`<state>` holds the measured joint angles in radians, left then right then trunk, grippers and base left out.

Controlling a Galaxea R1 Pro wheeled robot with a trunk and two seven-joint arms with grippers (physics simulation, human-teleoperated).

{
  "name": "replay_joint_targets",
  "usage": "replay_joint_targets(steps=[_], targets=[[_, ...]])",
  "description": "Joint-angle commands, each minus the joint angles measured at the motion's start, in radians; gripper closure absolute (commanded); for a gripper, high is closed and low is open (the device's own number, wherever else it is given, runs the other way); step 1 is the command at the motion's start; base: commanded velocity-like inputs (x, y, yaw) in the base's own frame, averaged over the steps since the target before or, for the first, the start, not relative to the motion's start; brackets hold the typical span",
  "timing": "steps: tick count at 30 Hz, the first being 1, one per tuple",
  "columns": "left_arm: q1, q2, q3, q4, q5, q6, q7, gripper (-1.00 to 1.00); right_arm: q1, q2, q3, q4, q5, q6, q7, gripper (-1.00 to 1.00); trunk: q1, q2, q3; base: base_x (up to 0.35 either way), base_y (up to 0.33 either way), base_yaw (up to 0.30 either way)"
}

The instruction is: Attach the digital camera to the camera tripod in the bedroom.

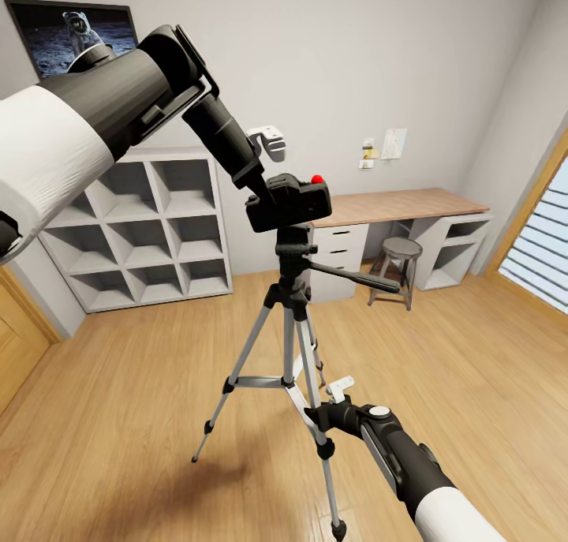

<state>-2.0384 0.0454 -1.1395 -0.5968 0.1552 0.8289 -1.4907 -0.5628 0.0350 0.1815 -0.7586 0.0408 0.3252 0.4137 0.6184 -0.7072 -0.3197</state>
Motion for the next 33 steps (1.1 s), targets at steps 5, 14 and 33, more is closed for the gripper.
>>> replay_joint_targets(steps=[5, 14, 33], targets=[[-0.002, 0.001, -0.009, -0.001, 0.009, 0.012, -0.001, 1.0, 0.0, 0.001, 0.0, 0.001, 0.033, 0.0, -0.003, 1.0, 0.0, -0.001, -0.002, 0.0, 0.0, 0.0], [-0.002, 0.001, -0.013, -0.001, 0.009, 0.012, 0.0, 1.0, 0.0, 0.0, 0.0, 0.001, 0.033, 0.0, -0.003, 1.0, 0.0, -0.001, -0.002, 0.0, 0.0, 0.0], [-0.003, 0.001, -0.011, -0.001, 0.008, 0.012, 0.0, -1.0, 0.0, 0.0, 0.0, 0.001, 0.033, -0.002, -0.001, 1.0, 0.0, -0.001, -0.002, 0.0, 0.0, 0.0]])
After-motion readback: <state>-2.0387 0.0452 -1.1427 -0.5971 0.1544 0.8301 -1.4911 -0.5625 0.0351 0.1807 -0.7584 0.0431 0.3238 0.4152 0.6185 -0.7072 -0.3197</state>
